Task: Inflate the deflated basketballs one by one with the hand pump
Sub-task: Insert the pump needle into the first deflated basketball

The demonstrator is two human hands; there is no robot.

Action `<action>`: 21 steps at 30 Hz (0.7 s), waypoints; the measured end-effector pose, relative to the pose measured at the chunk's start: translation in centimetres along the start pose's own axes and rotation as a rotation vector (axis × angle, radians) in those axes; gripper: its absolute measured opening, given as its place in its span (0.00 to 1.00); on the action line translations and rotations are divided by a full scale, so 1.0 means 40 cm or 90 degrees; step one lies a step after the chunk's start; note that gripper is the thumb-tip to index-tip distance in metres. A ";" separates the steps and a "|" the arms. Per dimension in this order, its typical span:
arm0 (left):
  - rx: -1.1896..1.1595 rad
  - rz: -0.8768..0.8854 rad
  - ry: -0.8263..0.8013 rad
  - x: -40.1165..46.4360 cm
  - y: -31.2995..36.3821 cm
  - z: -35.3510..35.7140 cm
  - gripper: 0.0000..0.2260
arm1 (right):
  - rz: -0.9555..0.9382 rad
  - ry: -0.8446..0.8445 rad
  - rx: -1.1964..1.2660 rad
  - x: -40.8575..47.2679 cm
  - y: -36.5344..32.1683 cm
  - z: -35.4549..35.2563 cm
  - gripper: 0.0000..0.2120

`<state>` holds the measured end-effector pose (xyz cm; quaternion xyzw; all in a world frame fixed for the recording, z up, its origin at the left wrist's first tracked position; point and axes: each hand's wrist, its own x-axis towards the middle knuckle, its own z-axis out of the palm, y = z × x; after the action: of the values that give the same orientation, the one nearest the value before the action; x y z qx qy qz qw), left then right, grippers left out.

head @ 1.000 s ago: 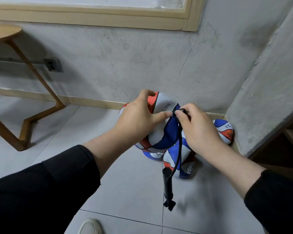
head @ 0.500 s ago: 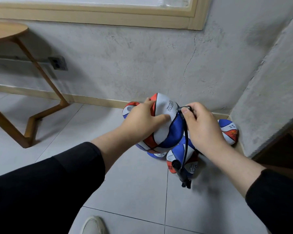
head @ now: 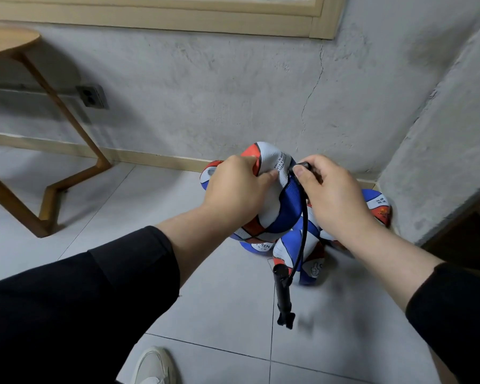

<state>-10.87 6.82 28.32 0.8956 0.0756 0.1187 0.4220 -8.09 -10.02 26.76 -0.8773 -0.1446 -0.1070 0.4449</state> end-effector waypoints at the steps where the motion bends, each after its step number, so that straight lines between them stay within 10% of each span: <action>1: -0.005 -0.006 -0.002 0.002 -0.001 0.001 0.18 | 0.004 -0.002 -0.004 0.002 -0.002 0.000 0.08; 9: -0.114 -0.096 0.081 0.031 -0.044 -0.006 0.17 | 0.086 -0.019 0.074 -0.013 0.049 0.044 0.22; 17: -0.329 -0.133 0.149 0.074 -0.069 -0.057 0.07 | 0.193 -0.427 -0.050 -0.096 0.201 0.074 0.42; 21: -0.416 -0.122 0.141 0.088 -0.077 -0.073 0.05 | 0.240 -0.348 -0.097 -0.077 0.253 0.145 0.43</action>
<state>-8.42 11.75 28.25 0.6841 0.1626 0.1931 0.6844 -7.11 -11.50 14.82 -0.9155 -0.0854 0.2058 0.3350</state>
